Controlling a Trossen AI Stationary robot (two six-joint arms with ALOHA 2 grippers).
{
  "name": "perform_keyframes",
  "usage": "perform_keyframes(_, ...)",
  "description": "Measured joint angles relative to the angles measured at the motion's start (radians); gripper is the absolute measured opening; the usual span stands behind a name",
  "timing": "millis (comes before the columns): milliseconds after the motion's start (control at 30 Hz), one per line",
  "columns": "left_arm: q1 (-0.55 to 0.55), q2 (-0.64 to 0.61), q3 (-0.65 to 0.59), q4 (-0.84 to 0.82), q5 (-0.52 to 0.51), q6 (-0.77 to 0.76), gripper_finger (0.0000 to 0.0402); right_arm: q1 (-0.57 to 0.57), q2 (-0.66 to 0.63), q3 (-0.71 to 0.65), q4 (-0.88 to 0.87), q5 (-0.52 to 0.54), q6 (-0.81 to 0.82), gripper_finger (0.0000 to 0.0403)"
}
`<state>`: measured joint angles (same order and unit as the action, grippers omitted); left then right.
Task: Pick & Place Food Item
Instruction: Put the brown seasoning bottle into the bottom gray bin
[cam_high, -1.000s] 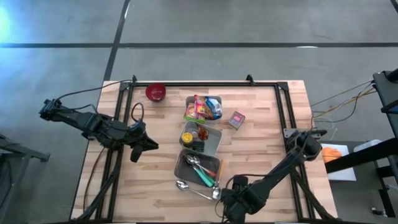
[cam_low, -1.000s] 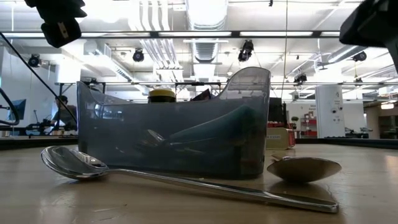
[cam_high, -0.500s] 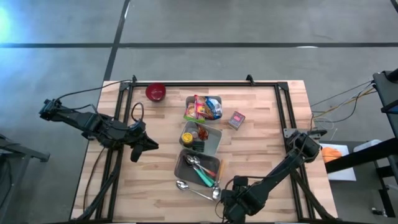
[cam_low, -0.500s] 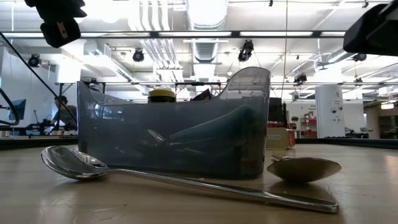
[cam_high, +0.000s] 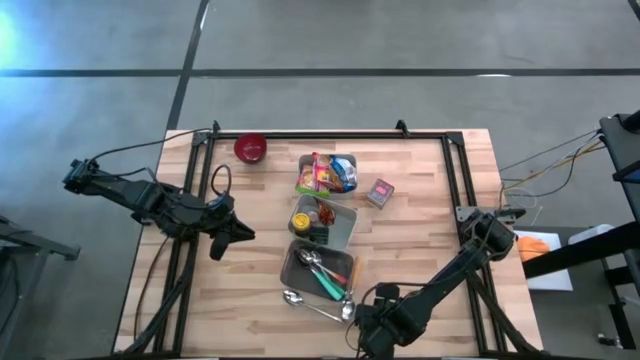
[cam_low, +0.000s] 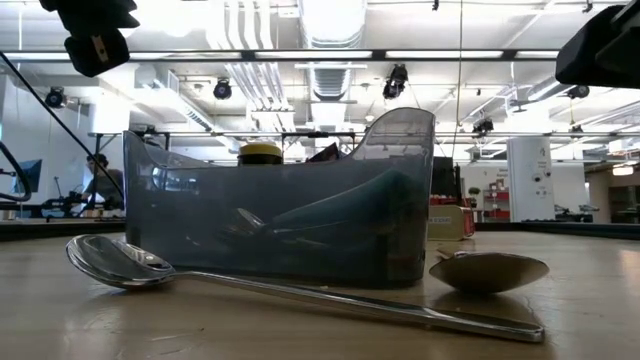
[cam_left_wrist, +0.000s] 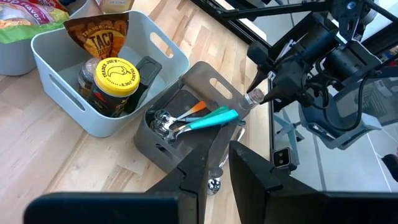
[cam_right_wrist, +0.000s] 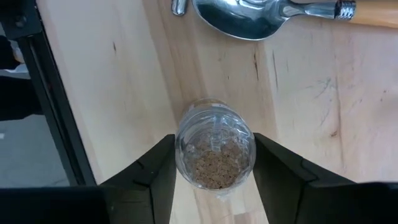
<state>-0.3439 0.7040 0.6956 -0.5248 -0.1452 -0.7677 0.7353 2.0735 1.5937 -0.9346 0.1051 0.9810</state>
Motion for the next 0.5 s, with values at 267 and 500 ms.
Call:
perform_keyframes(267, 0.0, 0.0, 0.0, 0.0, 0.0, 0.0, 0.0067, -0.005, -0.079, 0.005, -0.06, 0.057, 0.019, 0.0168)
perform_keyframes(500, 0.0, 0.0, 0.0, 0.01, 0.0, 0.003, 0.0067, -0.045, -0.223, 0.005, -0.166, 0.184, 0.051, 0.0168)
